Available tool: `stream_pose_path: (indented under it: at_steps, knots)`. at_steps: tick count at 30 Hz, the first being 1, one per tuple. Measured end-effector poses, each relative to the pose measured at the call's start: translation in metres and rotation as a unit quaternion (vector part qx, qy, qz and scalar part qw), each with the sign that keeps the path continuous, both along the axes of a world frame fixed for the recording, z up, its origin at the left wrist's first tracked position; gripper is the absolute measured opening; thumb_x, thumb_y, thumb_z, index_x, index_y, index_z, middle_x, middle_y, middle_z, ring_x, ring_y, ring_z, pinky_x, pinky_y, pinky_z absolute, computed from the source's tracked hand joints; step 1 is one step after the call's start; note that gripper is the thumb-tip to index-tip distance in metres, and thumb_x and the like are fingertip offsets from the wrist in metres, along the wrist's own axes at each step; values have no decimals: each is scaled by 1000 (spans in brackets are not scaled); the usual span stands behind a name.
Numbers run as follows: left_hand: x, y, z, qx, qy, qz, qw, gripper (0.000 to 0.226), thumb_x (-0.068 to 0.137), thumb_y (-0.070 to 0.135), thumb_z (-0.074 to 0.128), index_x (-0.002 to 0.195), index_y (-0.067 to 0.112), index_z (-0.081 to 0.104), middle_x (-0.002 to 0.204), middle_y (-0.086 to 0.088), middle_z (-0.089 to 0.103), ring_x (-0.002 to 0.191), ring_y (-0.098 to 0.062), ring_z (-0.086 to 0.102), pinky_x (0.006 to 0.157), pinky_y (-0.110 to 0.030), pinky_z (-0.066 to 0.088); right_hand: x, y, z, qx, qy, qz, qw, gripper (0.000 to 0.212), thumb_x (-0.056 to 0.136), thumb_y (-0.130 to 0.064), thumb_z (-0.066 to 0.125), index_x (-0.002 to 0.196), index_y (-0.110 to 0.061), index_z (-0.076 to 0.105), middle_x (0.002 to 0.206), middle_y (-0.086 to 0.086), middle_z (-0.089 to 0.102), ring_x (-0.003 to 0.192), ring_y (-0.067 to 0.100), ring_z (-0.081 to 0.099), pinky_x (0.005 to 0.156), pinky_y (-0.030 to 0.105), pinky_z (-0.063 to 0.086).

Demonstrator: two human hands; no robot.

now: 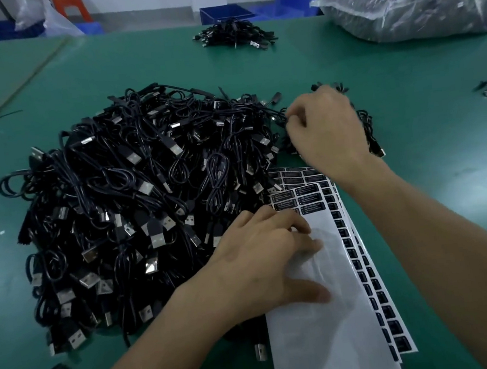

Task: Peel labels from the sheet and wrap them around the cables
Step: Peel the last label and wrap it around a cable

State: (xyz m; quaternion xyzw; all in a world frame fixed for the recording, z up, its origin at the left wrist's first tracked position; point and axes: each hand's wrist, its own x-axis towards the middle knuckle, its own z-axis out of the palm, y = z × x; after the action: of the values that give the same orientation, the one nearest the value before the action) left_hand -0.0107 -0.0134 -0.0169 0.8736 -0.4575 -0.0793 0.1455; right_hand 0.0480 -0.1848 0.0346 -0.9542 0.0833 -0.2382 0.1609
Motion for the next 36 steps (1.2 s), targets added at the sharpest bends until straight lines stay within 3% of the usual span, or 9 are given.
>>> stream_pose_path:
  at_steps: [3,10,13,16,20,25,29,33,36]
  knots:
    - [-1,0,0,-8,8,3,1000,69,75,80,59,135,45,55,137,26,41,118,-2,31,90,-23,19,-12,28,2,25,28,76,996,21,96,-23,54,95,-20,75,88,0,71,76,20,66,70,32,56]
    - [-2,-2,5,-4,30,17,999,69,75,76,63,136,45,54,130,26,41,116,0,31,94,-22,19,-18,45,7,32,-11,154,987,21,94,-41,60,104,-24,67,76,-17,50,77,11,54,63,28,42]
    - [-4,0,7,-13,33,19,999,67,76,72,66,135,42,56,128,22,42,118,0,29,101,-22,20,-21,54,8,-5,119,241,963,47,96,-52,56,138,-32,53,87,-20,40,87,9,48,77,35,48]
    - [-5,1,9,-16,21,25,999,61,76,71,67,128,39,60,133,16,46,124,-4,30,110,-25,21,-25,62,2,-28,177,231,956,42,94,-60,55,128,-36,51,90,-15,52,81,11,55,67,34,43]
    - [-4,1,9,-13,27,30,999,61,75,73,66,127,40,59,133,18,47,122,-1,29,112,-29,25,-30,65,-1,105,99,243,959,23,93,-37,67,92,-22,49,77,-1,61,69,19,61,61,34,51]
    - [-2,0,8,-28,45,42,998,60,72,72,71,123,42,63,116,28,44,104,6,36,95,-20,23,-41,43,3,286,-73,187,937,26,87,-4,67,80,-25,53,72,-7,60,57,5,55,54,17,46]
    - [-1,0,7,-41,56,45,997,58,72,70,73,122,42,64,119,28,49,97,9,35,94,-20,26,-52,20,-3,516,-134,144,834,23,90,-3,64,94,-23,53,79,2,63,65,14,63,62,25,51]
    - [-2,-1,3,-30,35,44,998,61,74,72,69,126,42,61,123,28,46,102,7,35,93,-19,22,-58,23,-4,729,-71,142,666,16,99,2,50,107,-9,60,86,10,63,69,19,66,67,34,57]
    - [-1,1,4,-51,43,36,997,54,76,67,70,123,40,64,116,28,48,98,10,38,94,-18,27,-61,35,7,790,-20,224,570,23,99,0,47,104,-3,69,76,8,67,66,21,68,65,35,60]
